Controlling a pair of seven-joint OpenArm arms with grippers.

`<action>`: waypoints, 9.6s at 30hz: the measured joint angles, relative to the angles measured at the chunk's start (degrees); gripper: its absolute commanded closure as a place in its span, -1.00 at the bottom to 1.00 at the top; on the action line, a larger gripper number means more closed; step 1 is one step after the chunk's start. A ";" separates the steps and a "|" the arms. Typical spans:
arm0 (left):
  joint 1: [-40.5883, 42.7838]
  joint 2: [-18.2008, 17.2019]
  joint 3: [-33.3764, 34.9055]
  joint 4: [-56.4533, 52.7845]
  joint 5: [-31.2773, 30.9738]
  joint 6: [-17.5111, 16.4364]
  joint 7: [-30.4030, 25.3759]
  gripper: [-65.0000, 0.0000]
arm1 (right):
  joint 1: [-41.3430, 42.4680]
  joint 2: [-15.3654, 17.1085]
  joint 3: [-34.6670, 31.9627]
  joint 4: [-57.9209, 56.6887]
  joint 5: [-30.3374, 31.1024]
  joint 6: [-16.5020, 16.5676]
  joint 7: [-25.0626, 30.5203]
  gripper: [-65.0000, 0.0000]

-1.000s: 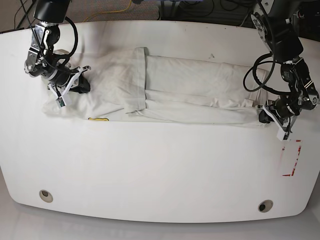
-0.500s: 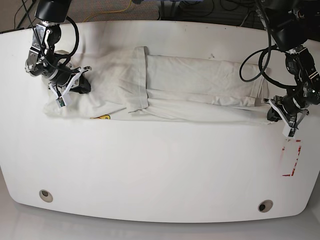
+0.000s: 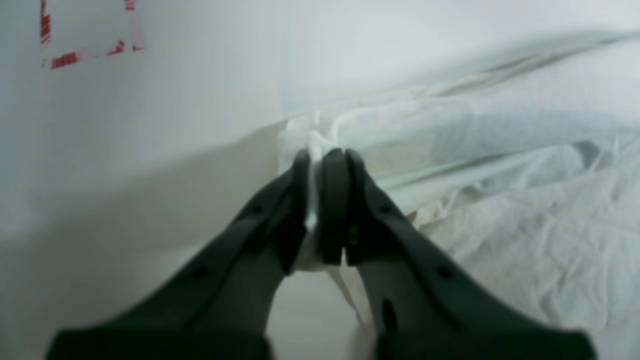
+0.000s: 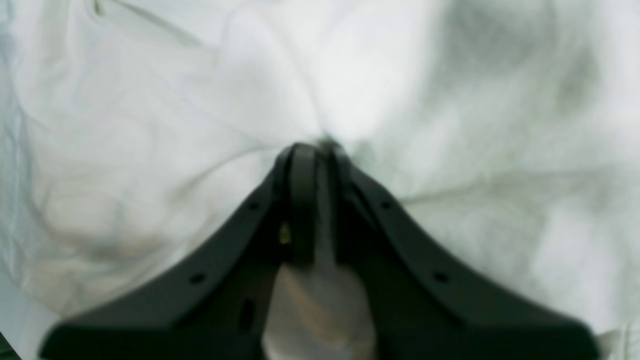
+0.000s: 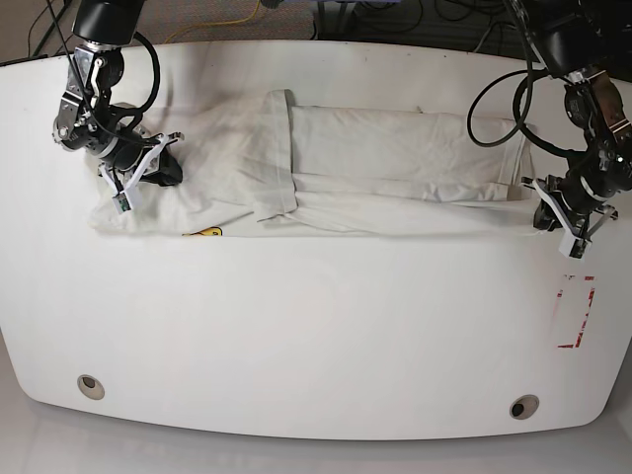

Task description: Layout the t-shirt on the table in an organized manner, then fold the t-shirt properly

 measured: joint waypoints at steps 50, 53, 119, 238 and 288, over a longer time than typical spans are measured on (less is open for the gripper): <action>11.91 -0.26 0.46 5.20 -1.16 -0.09 3.41 0.04 | 0.00 -0.15 -0.04 0.00 -0.02 -0.17 0.15 0.84; 10.91 0.04 -2.01 9.18 -4.44 0.13 5.92 0.03 | -0.02 -0.15 -0.04 0.00 -0.02 -0.20 0.17 0.84; 11.45 -1.62 14.01 11.41 -3.76 0.17 12.37 0.04 | 0.17 -1.62 0.20 0.02 0.00 -0.35 0.26 0.84; 6.71 -6.99 6.23 -18.14 -33.29 0.28 8.83 0.95 | 0.79 -1.77 0.07 0.04 0.09 -0.35 -1.57 0.84; 0.00 14.19 22.60 10.56 -11.30 0.20 17.03 0.93 | 0.63 -1.90 0.20 0.07 0.68 -0.37 -1.70 0.84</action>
